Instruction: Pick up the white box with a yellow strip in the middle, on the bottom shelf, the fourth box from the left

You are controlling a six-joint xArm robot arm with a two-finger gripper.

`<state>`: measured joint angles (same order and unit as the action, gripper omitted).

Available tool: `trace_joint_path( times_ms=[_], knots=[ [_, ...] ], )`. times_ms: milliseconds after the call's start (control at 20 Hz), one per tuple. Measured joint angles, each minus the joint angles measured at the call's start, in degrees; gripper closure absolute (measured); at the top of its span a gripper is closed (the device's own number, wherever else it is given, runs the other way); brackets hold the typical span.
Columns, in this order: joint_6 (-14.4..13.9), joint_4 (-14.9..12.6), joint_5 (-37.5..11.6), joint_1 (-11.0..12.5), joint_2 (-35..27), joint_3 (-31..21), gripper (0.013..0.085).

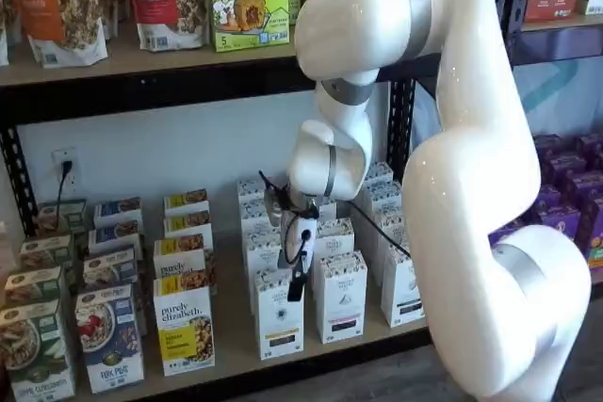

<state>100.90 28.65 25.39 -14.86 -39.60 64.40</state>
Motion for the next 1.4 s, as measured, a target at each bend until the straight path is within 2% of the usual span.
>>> trace_joint_path(
  times_ms=[150,250,350,450,500,650,750,1000,1300,1400],
  knots=[
    [2.40,2.96,2.05,-0.10,-0.38,1.08,0.0130],
    [3.57,4.59,1.25,-0.51,-0.49,1.06,0.0130],
    [10.64,13.57,-4.71,-2.19,-0.93,0.17,0.0130],
    [14.82,18.91,-7.12,-3.04,-1.66,0.63,0.0130],
    [15.20,19.53,-7.27,-3.19,-2.03,1.09,0.0130],
    [13.91,18.36,-6.44,-3.21,-3.18,2.62,0.0130],
    [13.86,18.57,-6.70,-3.47,-4.03,3.55,0.0130],
    [16.20,21.50,-8.45,-3.91,-5.93,5.54,0.0130],
    [16.87,21.57,-9.79,-3.29,-8.13,8.06,0.0130],
    [16.45,20.56,-9.71,-2.70,-8.78,8.90,0.0130]
  ],
)
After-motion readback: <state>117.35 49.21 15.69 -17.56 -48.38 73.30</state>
